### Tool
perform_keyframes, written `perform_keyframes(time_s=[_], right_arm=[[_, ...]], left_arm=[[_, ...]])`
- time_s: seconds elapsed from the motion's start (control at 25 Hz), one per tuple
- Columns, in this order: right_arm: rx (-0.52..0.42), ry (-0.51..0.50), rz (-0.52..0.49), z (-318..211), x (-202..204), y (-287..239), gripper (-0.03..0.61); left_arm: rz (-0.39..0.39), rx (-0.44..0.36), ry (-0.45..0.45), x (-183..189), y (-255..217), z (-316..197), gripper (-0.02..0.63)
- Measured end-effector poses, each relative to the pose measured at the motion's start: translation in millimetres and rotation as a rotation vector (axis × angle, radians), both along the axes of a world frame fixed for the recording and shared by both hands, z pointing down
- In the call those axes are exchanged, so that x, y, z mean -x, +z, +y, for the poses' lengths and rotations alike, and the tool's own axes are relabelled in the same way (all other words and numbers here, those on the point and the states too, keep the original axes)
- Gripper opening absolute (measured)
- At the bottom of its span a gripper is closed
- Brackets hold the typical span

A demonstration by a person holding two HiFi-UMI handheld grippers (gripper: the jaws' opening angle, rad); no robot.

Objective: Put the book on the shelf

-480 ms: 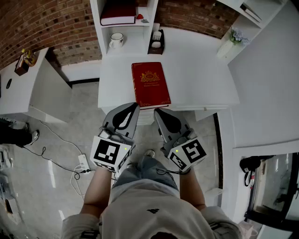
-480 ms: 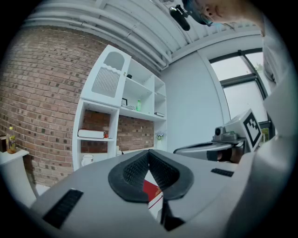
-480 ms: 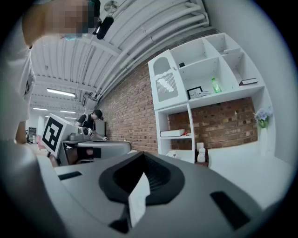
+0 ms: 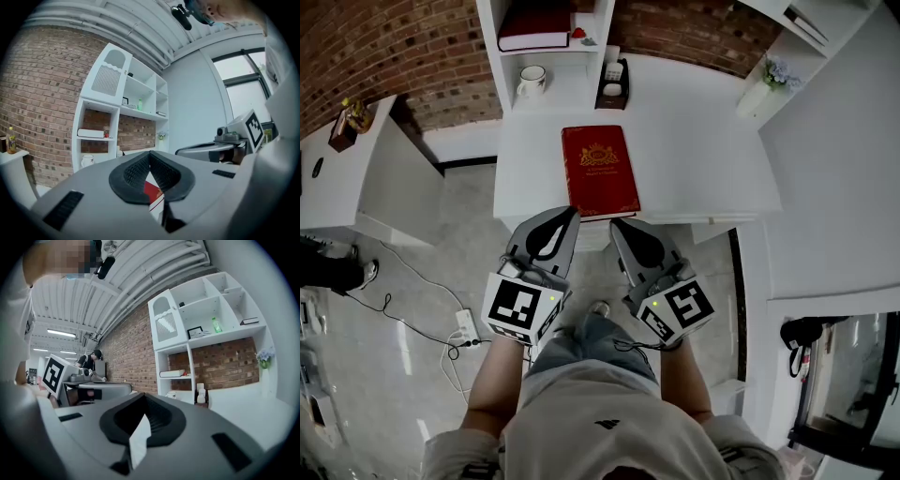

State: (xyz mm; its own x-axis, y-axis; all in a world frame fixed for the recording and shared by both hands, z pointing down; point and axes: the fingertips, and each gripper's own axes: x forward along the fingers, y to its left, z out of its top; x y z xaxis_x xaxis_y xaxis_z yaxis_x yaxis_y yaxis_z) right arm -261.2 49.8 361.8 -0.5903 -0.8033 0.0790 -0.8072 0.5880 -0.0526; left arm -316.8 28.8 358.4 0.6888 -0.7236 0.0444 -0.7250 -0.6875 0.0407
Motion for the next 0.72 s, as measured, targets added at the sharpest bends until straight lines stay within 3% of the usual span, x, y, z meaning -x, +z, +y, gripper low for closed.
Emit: perform_keyframes(time_s=[0.72], right_arm=[[0.029, -0.084, 0.019, -53.3, -25.6, 19.6, 0.011]], left_arm=[[-0.007, 0.013, -0.080, -20.9, 18.4, -48.8, 0.012]])
